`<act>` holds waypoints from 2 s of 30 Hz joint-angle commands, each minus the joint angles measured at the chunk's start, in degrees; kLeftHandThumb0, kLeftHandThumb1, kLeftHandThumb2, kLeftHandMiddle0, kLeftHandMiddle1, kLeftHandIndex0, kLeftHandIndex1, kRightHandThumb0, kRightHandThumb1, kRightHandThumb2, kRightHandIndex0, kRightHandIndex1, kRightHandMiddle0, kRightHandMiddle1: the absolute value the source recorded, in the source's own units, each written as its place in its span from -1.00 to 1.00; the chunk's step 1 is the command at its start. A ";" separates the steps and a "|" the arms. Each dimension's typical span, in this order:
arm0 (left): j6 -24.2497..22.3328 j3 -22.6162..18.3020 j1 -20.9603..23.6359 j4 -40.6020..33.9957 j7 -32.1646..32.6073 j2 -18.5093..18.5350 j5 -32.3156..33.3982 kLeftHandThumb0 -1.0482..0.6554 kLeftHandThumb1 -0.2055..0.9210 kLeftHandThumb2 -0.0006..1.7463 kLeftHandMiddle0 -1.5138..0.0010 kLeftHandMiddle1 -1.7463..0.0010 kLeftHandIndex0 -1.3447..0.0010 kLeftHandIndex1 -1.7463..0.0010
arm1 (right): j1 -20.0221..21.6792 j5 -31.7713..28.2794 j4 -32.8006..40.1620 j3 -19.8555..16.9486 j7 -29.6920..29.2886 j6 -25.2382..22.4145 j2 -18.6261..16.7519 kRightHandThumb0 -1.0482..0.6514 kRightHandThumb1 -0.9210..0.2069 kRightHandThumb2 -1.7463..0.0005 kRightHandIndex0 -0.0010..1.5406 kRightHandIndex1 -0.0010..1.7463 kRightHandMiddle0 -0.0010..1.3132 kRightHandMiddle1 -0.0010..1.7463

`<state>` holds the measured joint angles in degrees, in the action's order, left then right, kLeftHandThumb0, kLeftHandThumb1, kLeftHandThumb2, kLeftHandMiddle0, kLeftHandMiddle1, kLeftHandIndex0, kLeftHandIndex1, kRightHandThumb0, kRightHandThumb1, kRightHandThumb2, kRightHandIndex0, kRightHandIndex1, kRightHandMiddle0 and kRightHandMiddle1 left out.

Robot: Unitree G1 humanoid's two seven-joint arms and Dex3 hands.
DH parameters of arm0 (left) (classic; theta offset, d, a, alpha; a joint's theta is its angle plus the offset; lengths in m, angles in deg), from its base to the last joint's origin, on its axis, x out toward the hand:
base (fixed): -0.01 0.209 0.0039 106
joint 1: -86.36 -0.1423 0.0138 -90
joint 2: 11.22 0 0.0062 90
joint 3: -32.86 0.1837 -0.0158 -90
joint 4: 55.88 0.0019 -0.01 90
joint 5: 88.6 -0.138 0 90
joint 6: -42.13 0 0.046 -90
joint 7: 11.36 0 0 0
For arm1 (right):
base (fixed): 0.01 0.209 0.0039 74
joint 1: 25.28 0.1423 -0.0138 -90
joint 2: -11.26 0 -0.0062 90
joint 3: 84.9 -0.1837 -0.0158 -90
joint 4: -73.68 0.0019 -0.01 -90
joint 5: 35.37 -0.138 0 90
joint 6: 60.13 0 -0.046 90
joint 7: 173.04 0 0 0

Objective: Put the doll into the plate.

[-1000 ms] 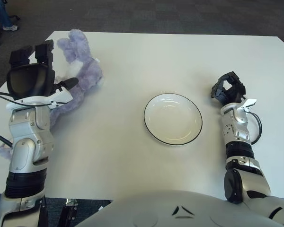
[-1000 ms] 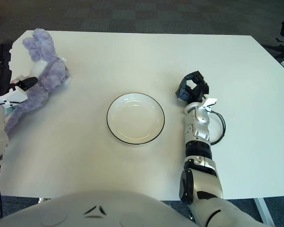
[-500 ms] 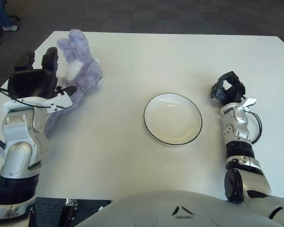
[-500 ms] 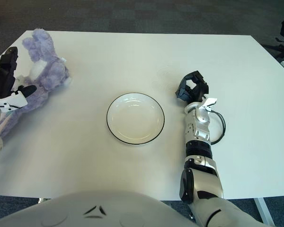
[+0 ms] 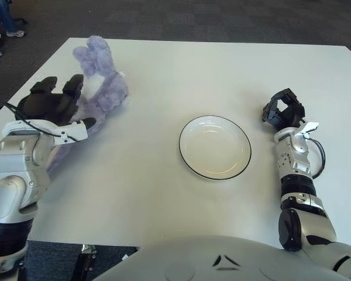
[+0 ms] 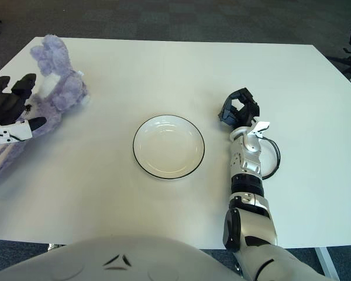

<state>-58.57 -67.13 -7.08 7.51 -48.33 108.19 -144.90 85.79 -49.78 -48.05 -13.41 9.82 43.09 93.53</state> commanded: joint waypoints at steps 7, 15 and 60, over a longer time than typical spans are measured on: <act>0.86 0.36 0.70 -0.88 -9.83 5.90 4.36 -1.00 1.00 0.12 0.88 0.97 1.00 1.00 | -2.34 -0.51 -1.97 -0.14 -0.02 -2.83 -0.76 -0.32 -0.01 -0.44 0.58 1.00 -0.12 1.00; 0.62 2.09 1.73 0.35 -11.94 6.94 3.82 -1.00 1.00 0.11 0.86 0.96 1.00 1.00 | -2.59 -0.33 -1.80 -0.03 -0.01 -2.87 -0.66 -0.32 -0.01 -0.44 0.57 1.00 -0.12 1.00; -13.32 16.46 13.14 35.53 37.23 -9.97 -8.54 -1.00 1.00 -0.23 0.99 0.26 1.00 1.00 | -4.18 -1.89 1.23 -0.51 4.58 -5.56 0.50 -0.33 0.05 -0.49 0.57 1.00 -0.08 1.00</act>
<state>-71.11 -51.86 5.72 40.62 -12.52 98.70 -153.20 84.15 -50.66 -45.29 -13.70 14.29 40.43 94.57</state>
